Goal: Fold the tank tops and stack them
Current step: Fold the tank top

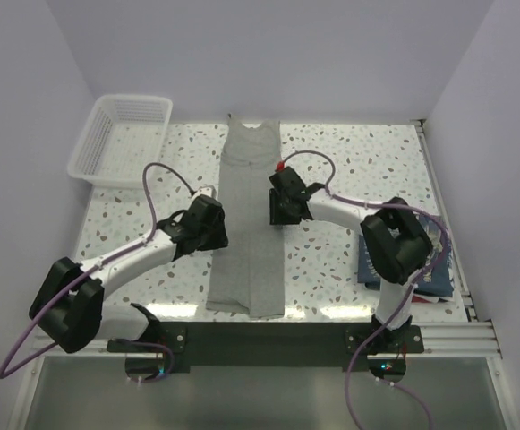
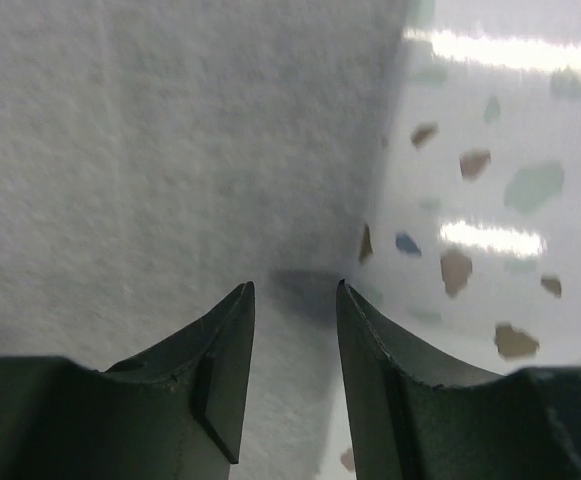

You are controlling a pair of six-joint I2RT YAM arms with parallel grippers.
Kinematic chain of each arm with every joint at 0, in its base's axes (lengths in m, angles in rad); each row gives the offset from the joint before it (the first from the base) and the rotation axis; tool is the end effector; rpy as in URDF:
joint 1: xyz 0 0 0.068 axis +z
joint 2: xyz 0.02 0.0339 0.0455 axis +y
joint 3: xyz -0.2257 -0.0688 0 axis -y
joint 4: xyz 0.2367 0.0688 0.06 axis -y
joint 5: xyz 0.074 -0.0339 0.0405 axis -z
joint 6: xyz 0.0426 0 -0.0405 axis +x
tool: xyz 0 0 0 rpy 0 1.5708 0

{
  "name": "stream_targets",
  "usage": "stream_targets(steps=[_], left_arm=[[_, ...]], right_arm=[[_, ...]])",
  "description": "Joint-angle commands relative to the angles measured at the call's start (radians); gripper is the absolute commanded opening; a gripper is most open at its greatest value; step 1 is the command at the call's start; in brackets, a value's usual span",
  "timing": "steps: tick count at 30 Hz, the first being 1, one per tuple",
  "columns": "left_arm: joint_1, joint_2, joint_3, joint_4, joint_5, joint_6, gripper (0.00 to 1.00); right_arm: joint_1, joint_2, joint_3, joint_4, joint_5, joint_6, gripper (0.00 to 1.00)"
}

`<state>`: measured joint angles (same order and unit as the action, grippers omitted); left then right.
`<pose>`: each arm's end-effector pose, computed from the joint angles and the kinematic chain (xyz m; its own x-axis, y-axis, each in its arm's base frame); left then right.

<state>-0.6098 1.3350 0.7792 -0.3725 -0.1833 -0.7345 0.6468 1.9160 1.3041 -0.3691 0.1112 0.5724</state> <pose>0.2253 -0.1479 0.1663 -0.8045 -0.2418 -0.5425 -0.0884 0.9519 -0.2933 0.3135 0.2308 0.1424 -0.8552 0.0287 -0.5175 -0.1028 0.9692 0.2237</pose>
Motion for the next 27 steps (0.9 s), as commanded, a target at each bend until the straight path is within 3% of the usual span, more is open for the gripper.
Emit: stream_targets(steps=[1,6,14,21,27], left_arm=[[0.004,-0.091,-0.084,-0.012,0.037,0.021,0.48],[0.002,-0.252,-0.202,-0.091,0.125,-0.038,0.48],[-0.004,-0.375,-0.284,-0.258,0.199,-0.180,0.38],[-0.005,-0.462,-0.302,-0.362,0.211,-0.262,0.40],[-0.007,-0.465,-0.360,-0.319,0.278,-0.255,0.47]], right_arm=[[0.037,-0.199,-0.121,0.027,-0.005,0.038,0.42],[0.120,-0.377,-0.328,-0.016,-0.013,0.092,0.43],[0.260,-0.616,-0.557,-0.088,-0.097,0.216,0.45],[0.332,-0.684,-0.624,-0.122,-0.169,0.283,0.47],[0.396,-0.698,-0.697,-0.082,-0.208,0.345,0.49]])
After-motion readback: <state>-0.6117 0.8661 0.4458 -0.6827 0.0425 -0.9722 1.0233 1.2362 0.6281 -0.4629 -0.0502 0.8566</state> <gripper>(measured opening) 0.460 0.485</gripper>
